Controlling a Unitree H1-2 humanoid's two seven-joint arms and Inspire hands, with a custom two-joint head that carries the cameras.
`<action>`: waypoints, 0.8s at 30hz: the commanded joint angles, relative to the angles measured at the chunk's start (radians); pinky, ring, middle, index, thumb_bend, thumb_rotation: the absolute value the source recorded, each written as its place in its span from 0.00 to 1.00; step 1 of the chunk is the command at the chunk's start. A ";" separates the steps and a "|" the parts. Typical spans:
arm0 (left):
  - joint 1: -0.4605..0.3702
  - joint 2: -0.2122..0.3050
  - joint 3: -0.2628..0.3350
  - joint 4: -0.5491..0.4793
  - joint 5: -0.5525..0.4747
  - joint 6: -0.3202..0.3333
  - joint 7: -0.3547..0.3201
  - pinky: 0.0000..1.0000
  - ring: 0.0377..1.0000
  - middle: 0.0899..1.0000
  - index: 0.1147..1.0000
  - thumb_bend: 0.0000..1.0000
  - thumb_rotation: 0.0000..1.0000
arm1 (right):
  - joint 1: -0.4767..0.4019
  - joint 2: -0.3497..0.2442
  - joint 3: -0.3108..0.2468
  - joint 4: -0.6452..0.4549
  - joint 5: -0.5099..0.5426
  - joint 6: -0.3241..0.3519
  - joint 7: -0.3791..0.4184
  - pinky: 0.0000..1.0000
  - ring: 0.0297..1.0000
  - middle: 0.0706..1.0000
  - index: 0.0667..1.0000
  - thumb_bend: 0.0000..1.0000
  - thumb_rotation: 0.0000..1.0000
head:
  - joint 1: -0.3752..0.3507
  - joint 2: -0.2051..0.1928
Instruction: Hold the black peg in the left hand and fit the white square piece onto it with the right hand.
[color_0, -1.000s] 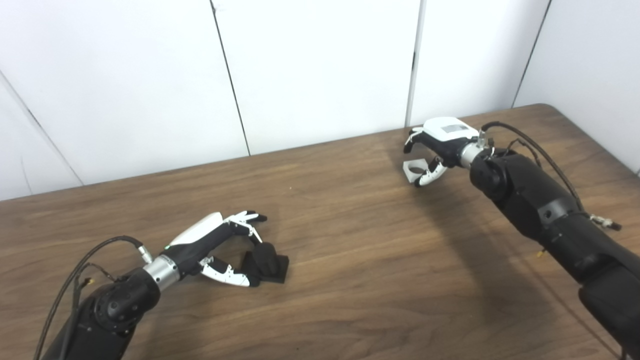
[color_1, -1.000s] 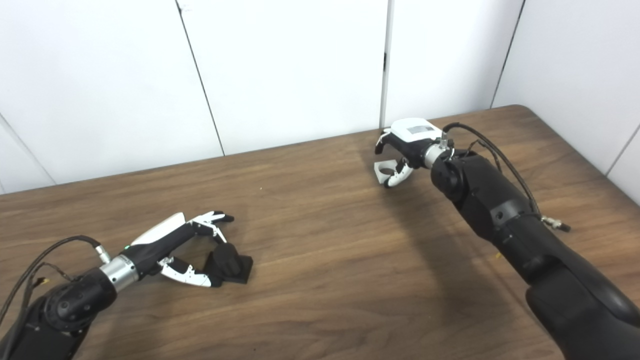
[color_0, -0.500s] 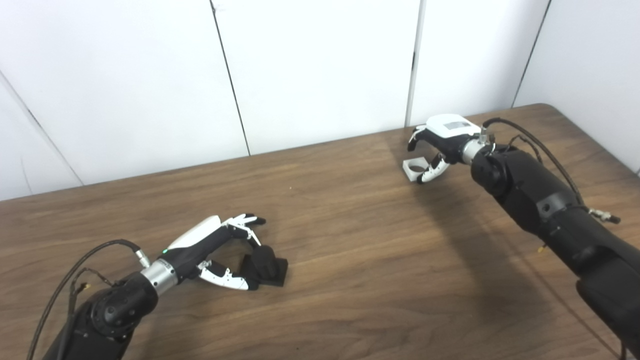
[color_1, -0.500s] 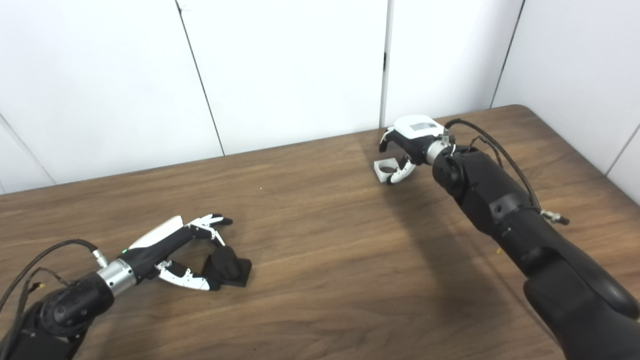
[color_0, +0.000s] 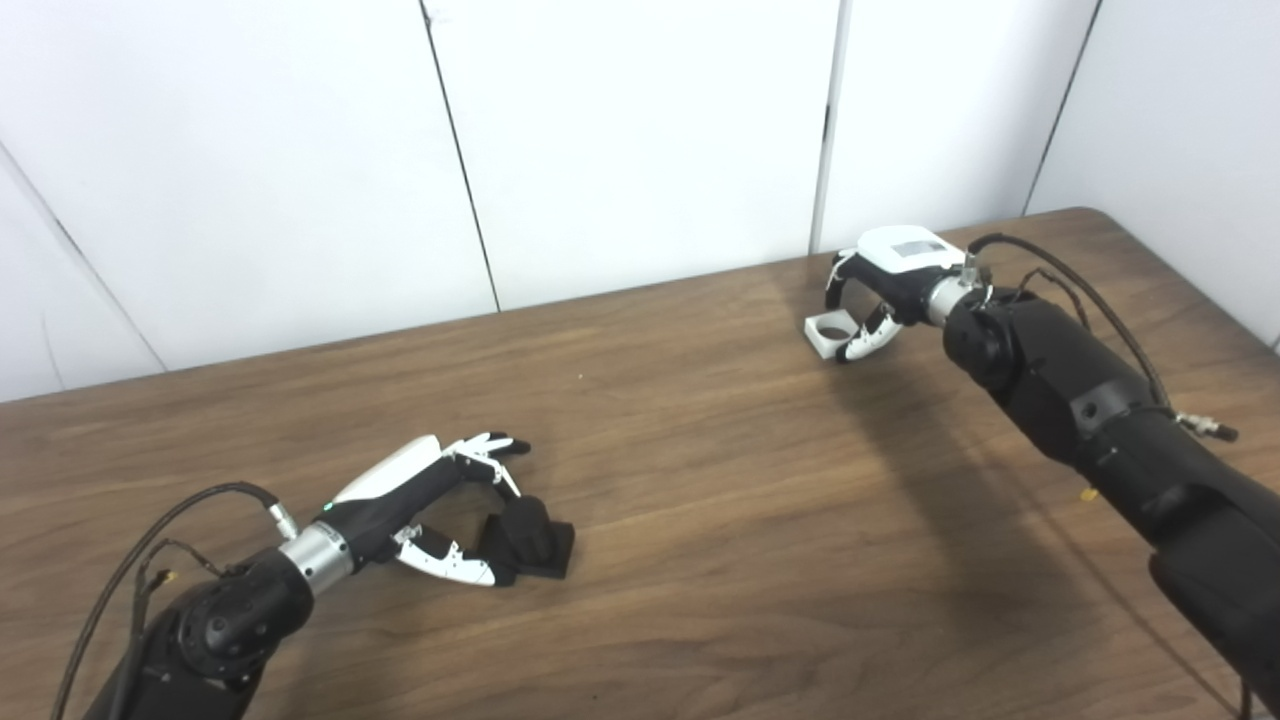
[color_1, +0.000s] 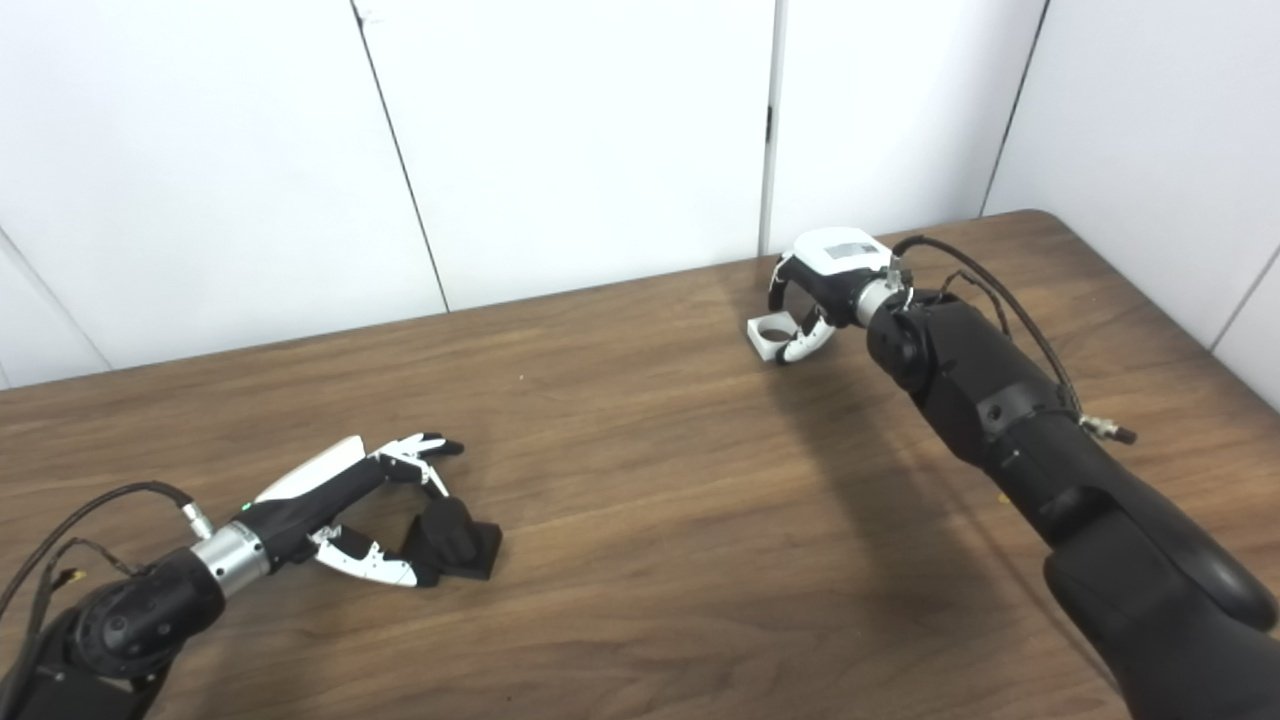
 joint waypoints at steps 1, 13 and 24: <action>0.026 0.030 -0.021 0.001 0.041 0.012 -0.054 1.00 1.00 0.94 0.43 0.52 0.08 | 0.035 -0.013 0.022 0.032 -0.026 0.051 0.043 0.97 0.95 0.90 0.61 0.68 0.20 | 0.001 0.001; 0.028 0.024 -0.025 0.010 0.043 0.007 -0.052 1.00 1.00 0.94 0.43 0.52 0.08 | 0.048 -0.023 0.027 0.035 -0.025 0.032 0.012 0.96 0.94 0.89 0.46 0.52 0.15 | 0.002 0.007; 0.031 0.024 -0.026 0.009 0.047 0.004 -0.049 1.00 1.00 0.94 0.43 0.52 0.08 | 0.049 -0.027 0.030 0.041 -0.023 0.003 -0.021 0.96 0.93 0.85 0.45 0.52 0.14 | 0.006 0.011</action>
